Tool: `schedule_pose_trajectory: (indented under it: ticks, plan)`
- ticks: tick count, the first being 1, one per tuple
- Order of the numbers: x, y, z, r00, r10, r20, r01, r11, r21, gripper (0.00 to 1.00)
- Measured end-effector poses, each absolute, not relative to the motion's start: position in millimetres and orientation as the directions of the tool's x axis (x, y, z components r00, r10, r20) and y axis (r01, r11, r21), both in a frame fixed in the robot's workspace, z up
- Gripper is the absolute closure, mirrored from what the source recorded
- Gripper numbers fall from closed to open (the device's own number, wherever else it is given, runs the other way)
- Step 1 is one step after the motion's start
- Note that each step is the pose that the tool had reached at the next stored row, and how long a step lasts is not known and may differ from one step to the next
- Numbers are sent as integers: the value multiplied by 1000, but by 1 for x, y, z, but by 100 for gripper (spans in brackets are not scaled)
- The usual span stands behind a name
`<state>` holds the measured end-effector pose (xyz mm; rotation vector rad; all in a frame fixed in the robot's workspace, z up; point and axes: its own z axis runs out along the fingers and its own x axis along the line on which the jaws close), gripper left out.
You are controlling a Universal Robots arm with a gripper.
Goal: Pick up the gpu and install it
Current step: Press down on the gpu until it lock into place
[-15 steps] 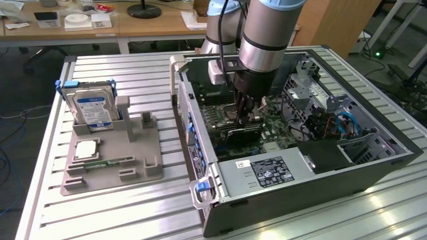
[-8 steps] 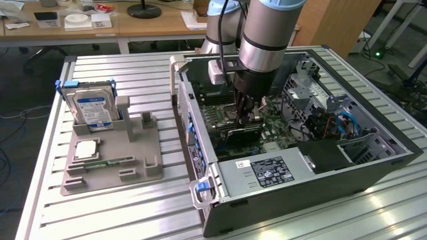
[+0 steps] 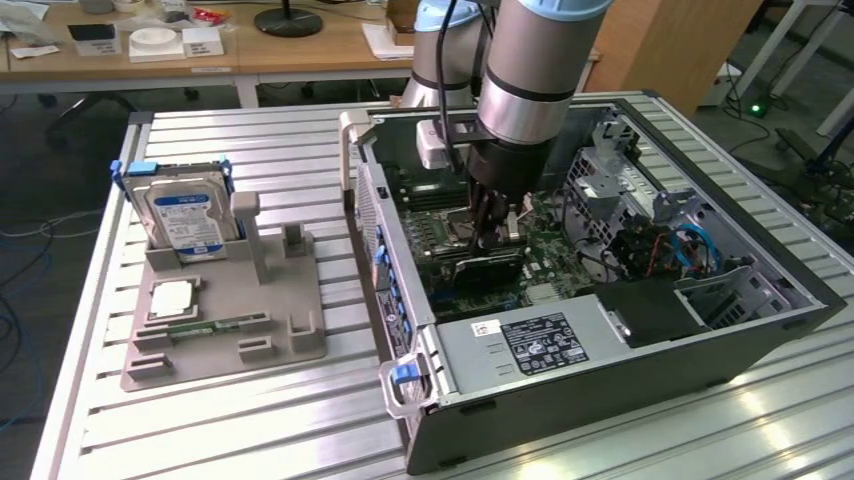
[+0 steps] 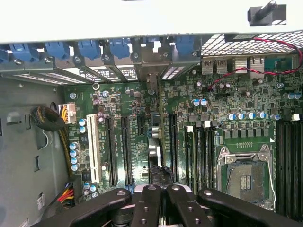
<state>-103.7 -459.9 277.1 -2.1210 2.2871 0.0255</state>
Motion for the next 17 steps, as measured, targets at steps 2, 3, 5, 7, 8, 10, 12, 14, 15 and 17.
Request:
schedule_pose_trajectory:
  ticks: [2,3,5,7,8,10,12,14,15,17]
  plan:
    - [-104,-460,277,-75,-997,-27,-997,75,-3,89]
    - [-106,-460,277,-75,-997,-27,-997,75,-3,89]
    - [-112,-460,277,-75,-997,-27,-997,75,-3,89]
    - [-118,-460,277,-75,-997,-27,-997,75,-3,89]
    - [-120,-460,277,-75,-997,-27,-997,75,-3,89]
    - [-126,-460,276,-75,-997,-27,-997,75,-3,89]
    - [-133,-460,276,-75,-997,-27,-997,75,-3,89]
    - [-137,-460,276,-75,-997,-26,-997,75,-3,89]
    - [-137,-460,276,-75,-997,-26,-997,75,-3,89]
    - [-140,-460,276,-75,-997,-26,-997,75,-3,89]
